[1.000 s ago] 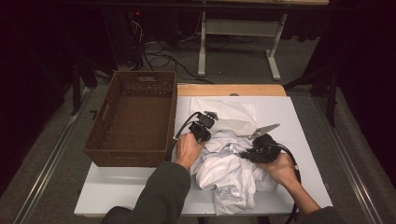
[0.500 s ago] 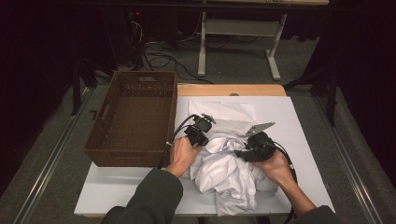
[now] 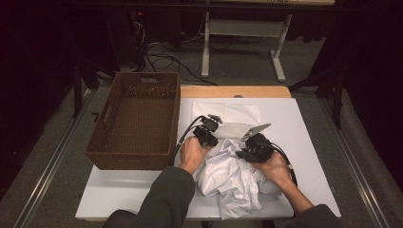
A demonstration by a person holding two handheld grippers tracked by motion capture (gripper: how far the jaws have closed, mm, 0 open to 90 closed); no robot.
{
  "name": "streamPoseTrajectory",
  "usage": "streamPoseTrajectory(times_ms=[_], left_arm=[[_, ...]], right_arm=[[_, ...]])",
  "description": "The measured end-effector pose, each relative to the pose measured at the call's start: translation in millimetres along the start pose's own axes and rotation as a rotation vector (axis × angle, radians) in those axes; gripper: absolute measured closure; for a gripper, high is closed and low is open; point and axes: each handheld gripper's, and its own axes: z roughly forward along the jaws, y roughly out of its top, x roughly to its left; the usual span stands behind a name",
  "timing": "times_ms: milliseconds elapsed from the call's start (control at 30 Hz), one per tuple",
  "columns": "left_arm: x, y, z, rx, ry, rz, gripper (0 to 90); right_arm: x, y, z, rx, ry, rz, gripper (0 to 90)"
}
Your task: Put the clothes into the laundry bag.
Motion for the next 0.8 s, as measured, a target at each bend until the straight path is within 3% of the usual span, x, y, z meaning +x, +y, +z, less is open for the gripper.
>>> streamPoseTrajectory(times_ms=[67, 200, 300, 500, 600, 700, 800], left_arm=[[3.0, 0.4, -1.9, -0.010, -0.007, -0.021, 68.0], [5.3, 0.5, -8.6, -0.030, -0.001, -0.025, 65.6], [6.4, 1.7, -5.9, -0.035, 0.019, -0.034, 63.7], [5.7, 5.1, 8.0, -0.008, 0.052, -0.036, 62.6], [3.2, 6.8, 11.7, 0.002, 0.045, -0.017, 66.3], [-3.3, 10.1, 12.4, 0.025, 0.044, 0.047, 80.5], [-7.3, 10.7, 11.5, 0.037, 0.064, 0.087, 88.3]], right_arm=[[-1.4, -1.5, 1.0, 0.014, 0.005, 0.006, 85.7], [-2.4, -9.7, 7.4, 0.107, 0.047, -0.012, 86.2], [-1.2, -16.1, 8.6, 0.114, 0.073, 0.011, 86.2], [-0.7, -19.7, 10.0, 0.133, 0.091, -0.008, 86.4], [-0.8, -21.5, 10.2, 0.120, 0.089, -0.011, 86.4], [1.0, -20.7, 10.7, 0.118, 0.073, -0.008, 86.2], [1.1, -19.7, 9.3, 0.105, 0.062, -0.016, 86.1]])
